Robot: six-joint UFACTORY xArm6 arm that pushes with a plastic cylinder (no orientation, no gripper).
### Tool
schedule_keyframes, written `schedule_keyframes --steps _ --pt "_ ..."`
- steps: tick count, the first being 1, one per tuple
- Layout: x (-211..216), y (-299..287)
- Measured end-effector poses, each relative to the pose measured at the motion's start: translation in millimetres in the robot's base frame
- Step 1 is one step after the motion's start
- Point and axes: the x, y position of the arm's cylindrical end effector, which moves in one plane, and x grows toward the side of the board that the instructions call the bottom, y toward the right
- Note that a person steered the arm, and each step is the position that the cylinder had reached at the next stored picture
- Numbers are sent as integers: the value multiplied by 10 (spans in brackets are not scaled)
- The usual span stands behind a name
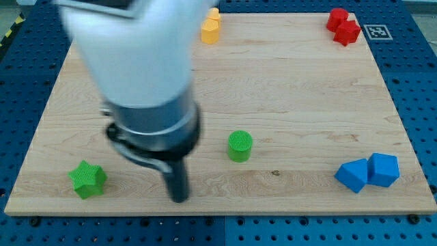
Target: Point at the green circle
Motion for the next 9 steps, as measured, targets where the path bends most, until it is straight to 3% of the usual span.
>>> schedule_keyframes --steps 2,3,4,9 --pt "19 1252" --pt "-179 1696" --pt "-570 1743" --pt "-723 1211"
